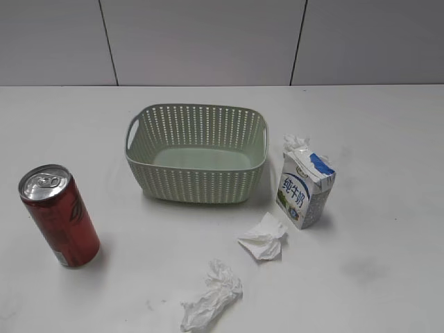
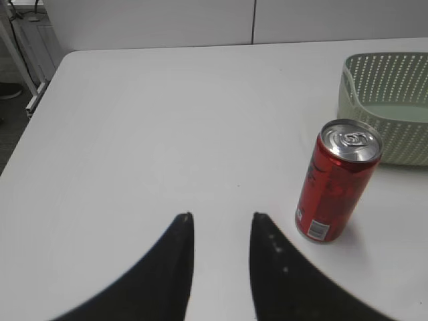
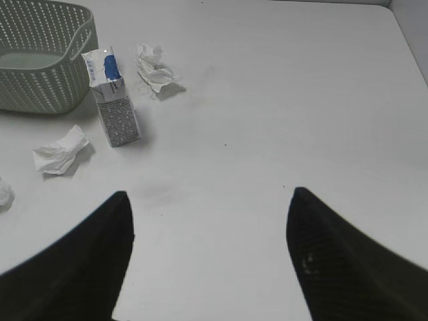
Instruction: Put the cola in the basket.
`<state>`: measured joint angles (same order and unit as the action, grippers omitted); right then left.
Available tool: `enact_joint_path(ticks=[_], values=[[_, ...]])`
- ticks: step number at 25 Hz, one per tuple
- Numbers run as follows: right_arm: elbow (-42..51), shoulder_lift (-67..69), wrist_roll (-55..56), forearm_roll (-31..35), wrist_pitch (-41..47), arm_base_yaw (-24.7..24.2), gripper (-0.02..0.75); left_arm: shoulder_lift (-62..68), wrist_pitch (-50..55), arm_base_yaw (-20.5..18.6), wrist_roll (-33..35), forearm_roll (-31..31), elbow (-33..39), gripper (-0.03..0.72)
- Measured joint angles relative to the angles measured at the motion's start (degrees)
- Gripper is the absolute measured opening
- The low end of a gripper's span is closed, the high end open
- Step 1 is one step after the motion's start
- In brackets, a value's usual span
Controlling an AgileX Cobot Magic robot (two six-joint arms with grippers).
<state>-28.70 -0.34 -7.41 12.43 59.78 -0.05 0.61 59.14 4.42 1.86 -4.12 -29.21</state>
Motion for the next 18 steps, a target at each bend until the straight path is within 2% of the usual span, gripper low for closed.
enact_joint_path(ticks=[18], values=[[0.0,1.99,-0.08,0.16,0.0,0.0,0.538,0.0,0.0,0.0,0.0,0.0,0.0,0.232]])
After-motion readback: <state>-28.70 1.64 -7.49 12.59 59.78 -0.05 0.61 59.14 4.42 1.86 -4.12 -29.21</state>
